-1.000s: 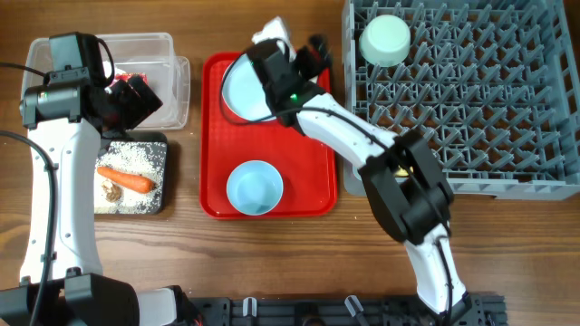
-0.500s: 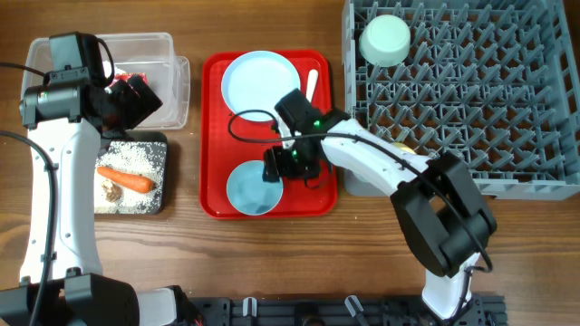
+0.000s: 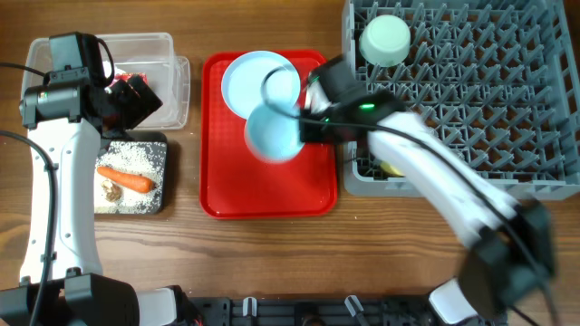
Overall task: Sort waste into correct bins and load items into the dishwasher rack
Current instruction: 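Carry the blue bowl into the dish rack and release it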
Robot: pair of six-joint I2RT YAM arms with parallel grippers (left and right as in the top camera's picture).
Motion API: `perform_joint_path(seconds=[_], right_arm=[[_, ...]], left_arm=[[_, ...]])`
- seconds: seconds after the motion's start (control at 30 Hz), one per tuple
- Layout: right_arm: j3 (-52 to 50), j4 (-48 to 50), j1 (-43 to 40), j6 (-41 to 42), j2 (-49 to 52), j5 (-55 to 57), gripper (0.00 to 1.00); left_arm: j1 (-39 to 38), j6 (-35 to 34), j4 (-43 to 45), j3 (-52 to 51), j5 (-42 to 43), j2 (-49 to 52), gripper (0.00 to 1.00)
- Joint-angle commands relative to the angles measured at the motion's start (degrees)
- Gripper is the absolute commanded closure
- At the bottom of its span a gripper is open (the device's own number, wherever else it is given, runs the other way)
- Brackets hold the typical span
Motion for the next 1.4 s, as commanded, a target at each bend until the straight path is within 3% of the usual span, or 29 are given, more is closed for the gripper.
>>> perform_joint_path(seconds=[0.0,0.07,0.2,0.33,0.43,0.57,0.97,1.0,1.03,1.3,1.37], right_arm=[[1.49,0.09,-2.32,-1.07,-10.36,38.62,0.96],[1.09,1.31,-2.43,-5.88,-9.97,63.95,0.96],[0.98,8.39,-4.76,-22.58,-1.92,83.41,0.96],[0.98,24.79,-7.76,-51.95,8.94,86.49,0.96],[0.98,29.81,-7.91,-60.87,13.99,91.38,0.96],[0.87,29.51,-7.96,-60.83,20.04,94.55,0.96],[0.87,29.57,-0.33,-63.82,20.65,94.62,0.96],[0.87,29.57,0.61,-63.82,20.65,94.27,0.94],[0.87,29.59,1.38,-63.8,20.65,93.77,0.84],[0.87,29.59,5.88,-63.76,20.65,87.25,0.71],[0.87,29.73,6.03,-63.76,20.65,87.32,0.61]], left_arm=[[0.31,0.46,0.11,0.26,-0.57,-0.55,0.0],[0.31,0.46,0.11,0.26,-0.57,-0.55,0.0],[0.31,0.48,0.11,0.26,-0.57,-0.55,0.0],[0.31,0.48,0.11,0.26,-0.57,-0.55,0.0],[0.31,0.48,0.11,0.26,-0.57,-0.55,0.0],[0.31,0.46,0.11,0.26,-0.57,-0.55,0.0],[0.31,0.48,0.11,0.26,-0.57,-0.55,0.0],[0.31,0.46,0.11,0.26,-0.57,-0.55,0.0],[0.31,0.46,0.11,0.26,-0.57,-0.55,0.0],[0.31,0.46,0.11,0.26,-0.57,-0.55,0.0],[0.31,0.46,0.11,0.26,-0.57,-0.55,0.0]])
